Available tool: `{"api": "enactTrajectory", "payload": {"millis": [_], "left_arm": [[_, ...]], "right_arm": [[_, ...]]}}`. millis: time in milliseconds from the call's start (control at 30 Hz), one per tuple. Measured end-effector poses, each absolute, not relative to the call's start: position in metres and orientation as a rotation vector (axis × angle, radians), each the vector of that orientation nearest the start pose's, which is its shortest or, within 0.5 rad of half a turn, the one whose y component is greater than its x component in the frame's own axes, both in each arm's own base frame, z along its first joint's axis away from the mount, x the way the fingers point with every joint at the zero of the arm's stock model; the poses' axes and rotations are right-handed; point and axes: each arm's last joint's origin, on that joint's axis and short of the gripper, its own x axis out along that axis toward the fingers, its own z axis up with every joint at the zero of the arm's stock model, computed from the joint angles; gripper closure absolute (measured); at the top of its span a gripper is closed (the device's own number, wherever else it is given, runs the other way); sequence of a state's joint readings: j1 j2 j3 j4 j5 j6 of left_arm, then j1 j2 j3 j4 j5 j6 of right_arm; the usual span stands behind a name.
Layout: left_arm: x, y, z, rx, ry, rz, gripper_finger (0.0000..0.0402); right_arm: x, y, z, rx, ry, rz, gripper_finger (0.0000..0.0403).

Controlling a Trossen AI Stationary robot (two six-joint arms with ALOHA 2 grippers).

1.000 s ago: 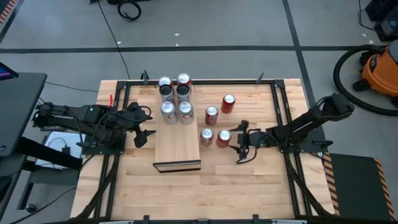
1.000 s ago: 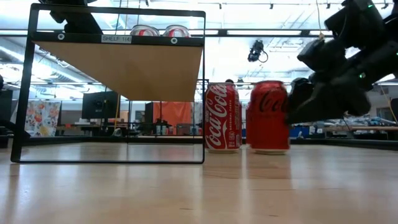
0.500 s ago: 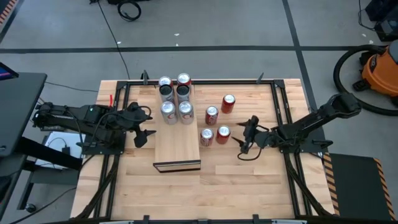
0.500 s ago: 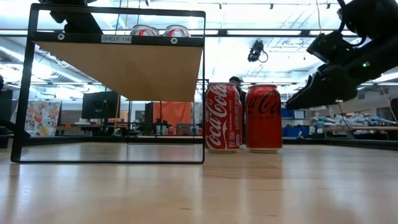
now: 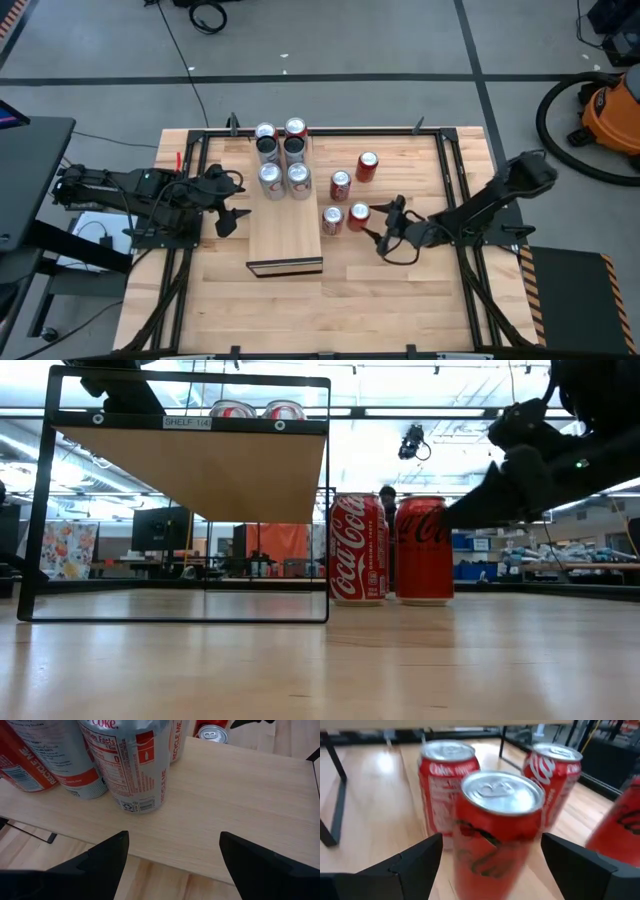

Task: Place canned beverage on shelf
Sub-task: Put the red-black soda can on the shelf

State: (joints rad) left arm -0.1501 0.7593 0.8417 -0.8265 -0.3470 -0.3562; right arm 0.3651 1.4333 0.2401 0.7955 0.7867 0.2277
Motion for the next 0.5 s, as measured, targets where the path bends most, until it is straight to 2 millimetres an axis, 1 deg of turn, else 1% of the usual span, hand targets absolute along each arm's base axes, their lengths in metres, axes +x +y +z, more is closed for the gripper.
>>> {"api": "enactTrajectory", "payload": {"millis": [267,367,500], "left_arm": [[0.138,-0.011,0.301,-0.152,0.678,0.311,0.0079],[0.137,-0.011,0.301,-0.152,0.677,0.311,0.0079],[0.137,-0.011,0.301,-0.152,0.678,0.311,0.0079]], "right_arm": [[0.221,0.049,0.111,0.031,0.168,-0.489,0.0054],[0.224,0.046,0.106,0.016,0.164,-0.502,0.0054],[0.221,0.042,0.102,-0.066,0.199,-0.506,0.0054]]}}
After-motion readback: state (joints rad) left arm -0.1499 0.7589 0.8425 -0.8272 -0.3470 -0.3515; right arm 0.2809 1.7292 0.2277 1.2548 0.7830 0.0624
